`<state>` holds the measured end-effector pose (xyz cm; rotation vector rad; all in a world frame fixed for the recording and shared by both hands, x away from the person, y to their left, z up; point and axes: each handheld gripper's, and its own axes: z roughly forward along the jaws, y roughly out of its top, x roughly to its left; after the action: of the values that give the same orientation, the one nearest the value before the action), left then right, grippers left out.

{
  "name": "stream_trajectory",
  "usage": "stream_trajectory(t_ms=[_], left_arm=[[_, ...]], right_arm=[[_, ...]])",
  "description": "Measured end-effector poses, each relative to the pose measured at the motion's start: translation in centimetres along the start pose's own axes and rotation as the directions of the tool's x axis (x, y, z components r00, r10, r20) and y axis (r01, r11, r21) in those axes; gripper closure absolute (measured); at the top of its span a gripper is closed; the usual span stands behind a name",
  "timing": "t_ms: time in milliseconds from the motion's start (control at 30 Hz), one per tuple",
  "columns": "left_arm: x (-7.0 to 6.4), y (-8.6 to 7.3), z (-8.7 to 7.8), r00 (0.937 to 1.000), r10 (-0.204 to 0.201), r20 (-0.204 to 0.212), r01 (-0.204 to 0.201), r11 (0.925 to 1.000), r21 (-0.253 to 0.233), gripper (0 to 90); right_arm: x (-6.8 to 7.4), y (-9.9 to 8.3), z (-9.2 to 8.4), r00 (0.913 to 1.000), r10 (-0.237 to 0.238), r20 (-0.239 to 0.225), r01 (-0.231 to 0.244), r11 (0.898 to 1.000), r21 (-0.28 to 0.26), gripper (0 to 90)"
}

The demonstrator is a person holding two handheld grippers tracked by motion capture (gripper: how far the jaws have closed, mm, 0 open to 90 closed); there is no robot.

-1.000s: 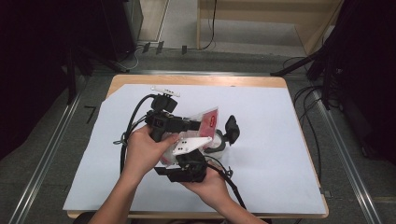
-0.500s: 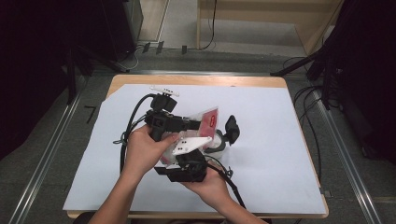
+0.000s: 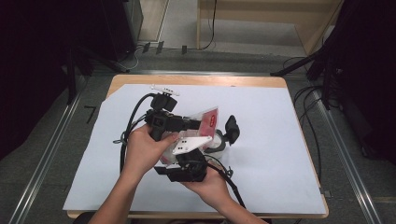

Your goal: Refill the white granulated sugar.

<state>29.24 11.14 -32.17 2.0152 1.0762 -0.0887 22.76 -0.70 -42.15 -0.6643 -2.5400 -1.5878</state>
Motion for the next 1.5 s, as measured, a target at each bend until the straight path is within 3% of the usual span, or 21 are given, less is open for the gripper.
stream_trajectory(t_ms=[600,833,1100,1500], left_arm=[[-0.22,-0.01,0.06,0.9999,0.013,-0.007,-0.013,0.9999,-0.002,74.3],[-0.43,0.01,-0.16,0.9997,0.024,0.002,-0.024,0.9989,-0.039,74.6],[-0.54,0.05,-0.22,0.9997,0.025,-0.006,-0.025,0.9986,-0.047,74.8],[-0.3,-0.07,0.07,0.9998,0.018,-0.007,-0.018,0.9994,-0.031,75.1]], right_arm=[[0.06,-0.22,0.15,1.0,0.002,0.009,-0.002,1.0,-0.012,63.7],[0.11,-0.02,-0.06,0.9999,-0.004,0.012,0.004,1.0,-0.013,63.7],[0.08,0.05,-0.12,0.9999,-0.008,0.01,0.008,1.0,-0.015,63.7],[0.01,-0.21,0.13,1.0,-0.002,0.01,0.002,1.0,-0.015,63.6]])
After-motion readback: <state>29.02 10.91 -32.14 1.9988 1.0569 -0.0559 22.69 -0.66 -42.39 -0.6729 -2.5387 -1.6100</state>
